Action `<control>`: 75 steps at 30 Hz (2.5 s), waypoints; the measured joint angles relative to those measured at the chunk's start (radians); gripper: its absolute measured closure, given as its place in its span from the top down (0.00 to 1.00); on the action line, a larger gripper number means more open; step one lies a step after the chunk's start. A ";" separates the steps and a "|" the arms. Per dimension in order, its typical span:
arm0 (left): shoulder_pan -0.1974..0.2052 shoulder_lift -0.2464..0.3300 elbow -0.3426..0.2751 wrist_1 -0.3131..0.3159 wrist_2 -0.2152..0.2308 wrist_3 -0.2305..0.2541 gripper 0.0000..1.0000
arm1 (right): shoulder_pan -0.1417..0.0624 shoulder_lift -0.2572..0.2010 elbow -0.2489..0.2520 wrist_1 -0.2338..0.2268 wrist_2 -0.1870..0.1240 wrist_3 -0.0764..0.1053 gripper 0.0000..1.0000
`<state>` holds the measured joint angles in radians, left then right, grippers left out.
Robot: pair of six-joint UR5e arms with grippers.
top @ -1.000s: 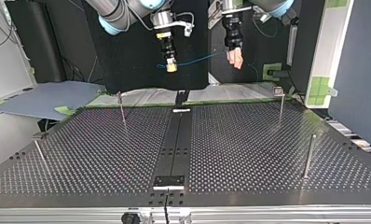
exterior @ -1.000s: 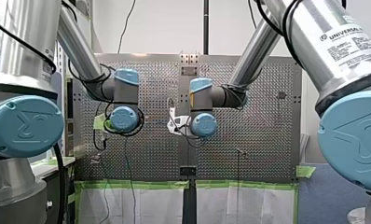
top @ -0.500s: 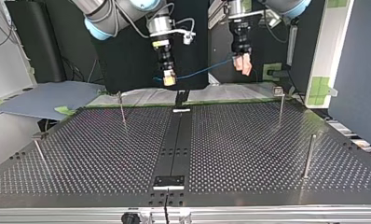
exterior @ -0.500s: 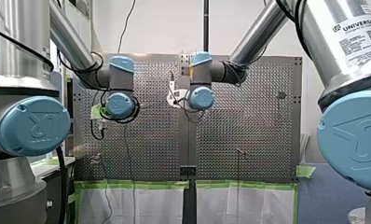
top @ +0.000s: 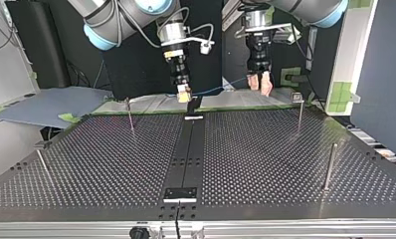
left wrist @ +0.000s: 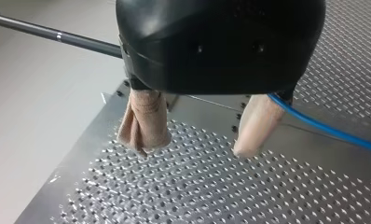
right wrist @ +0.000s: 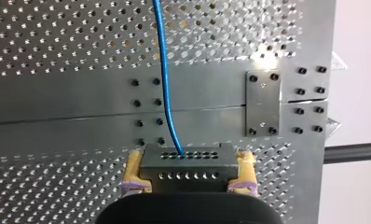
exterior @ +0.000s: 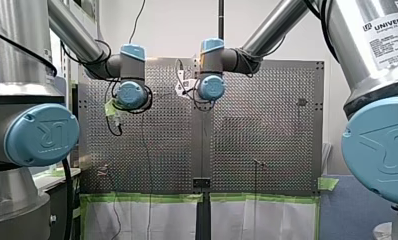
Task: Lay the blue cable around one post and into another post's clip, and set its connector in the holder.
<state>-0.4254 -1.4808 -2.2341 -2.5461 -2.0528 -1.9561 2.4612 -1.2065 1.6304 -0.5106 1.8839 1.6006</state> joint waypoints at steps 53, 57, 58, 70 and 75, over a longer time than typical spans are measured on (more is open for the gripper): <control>0.306 0.175 0.321 -0.355 0.147 -0.064 1.00 | 0.024 0.054 -0.316 0.119 -0.165 -0.032 0.02; 0.352 0.174 0.353 -0.355 0.167 -0.070 1.00 | 0.030 0.093 -0.352 0.149 -0.165 -0.036 0.02; 0.362 0.175 0.359 -0.355 0.169 -0.072 1.00 | 0.032 0.099 -0.357 0.152 -0.165 -0.036 0.02; 0.491 0.173 0.390 -0.356 0.276 -0.094 1.00 | 0.050 0.118 -0.433 0.158 -0.172 -0.035 0.02; 0.535 0.151 0.395 -0.352 0.320 -0.074 1.00 | 0.065 0.138 -0.471 0.156 -0.178 -0.040 0.02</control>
<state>0.1094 -1.3295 -1.8396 -2.8978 -1.7324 -2.0298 2.5258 -1.0687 1.1597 -0.3548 1.7055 1.5607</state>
